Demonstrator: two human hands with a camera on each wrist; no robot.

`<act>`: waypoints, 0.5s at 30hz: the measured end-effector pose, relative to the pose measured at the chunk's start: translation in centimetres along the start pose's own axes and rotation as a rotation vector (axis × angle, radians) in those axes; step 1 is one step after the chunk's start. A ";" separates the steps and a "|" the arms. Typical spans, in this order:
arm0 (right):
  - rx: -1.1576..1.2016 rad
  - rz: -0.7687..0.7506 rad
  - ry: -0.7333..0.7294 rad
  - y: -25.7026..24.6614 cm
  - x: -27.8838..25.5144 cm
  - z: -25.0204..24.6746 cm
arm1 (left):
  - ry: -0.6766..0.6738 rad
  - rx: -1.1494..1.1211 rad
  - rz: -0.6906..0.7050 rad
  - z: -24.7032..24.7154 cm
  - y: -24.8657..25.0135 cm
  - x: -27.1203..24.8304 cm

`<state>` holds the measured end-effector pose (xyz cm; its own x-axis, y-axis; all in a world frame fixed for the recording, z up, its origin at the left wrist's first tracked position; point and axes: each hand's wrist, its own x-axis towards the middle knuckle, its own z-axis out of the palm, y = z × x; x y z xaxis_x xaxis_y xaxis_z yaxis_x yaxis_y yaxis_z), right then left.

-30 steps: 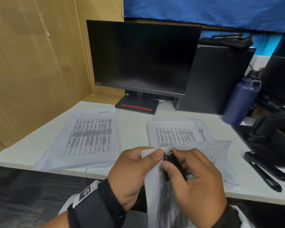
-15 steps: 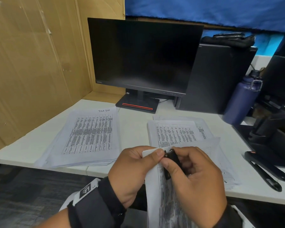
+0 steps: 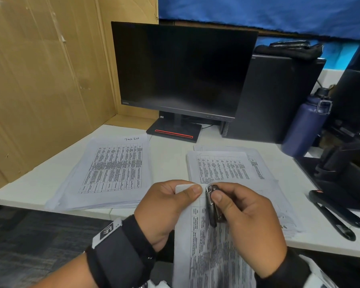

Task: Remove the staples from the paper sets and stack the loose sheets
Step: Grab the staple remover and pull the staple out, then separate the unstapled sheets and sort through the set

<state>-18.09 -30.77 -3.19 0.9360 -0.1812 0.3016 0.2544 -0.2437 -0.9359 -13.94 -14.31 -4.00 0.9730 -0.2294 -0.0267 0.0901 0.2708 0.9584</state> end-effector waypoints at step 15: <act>-0.622 -0.269 0.025 0.5 1.4 -2.5 | 0.179 0.073 -0.145 -1.7 -1.7 1.6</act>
<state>-17.22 -33.52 -2.81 0.8518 -0.0578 0.5207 0.2834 -0.7850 -0.5508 -12.15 -13.55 -6.14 0.9737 -0.0900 -0.2091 0.2223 0.1777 0.9586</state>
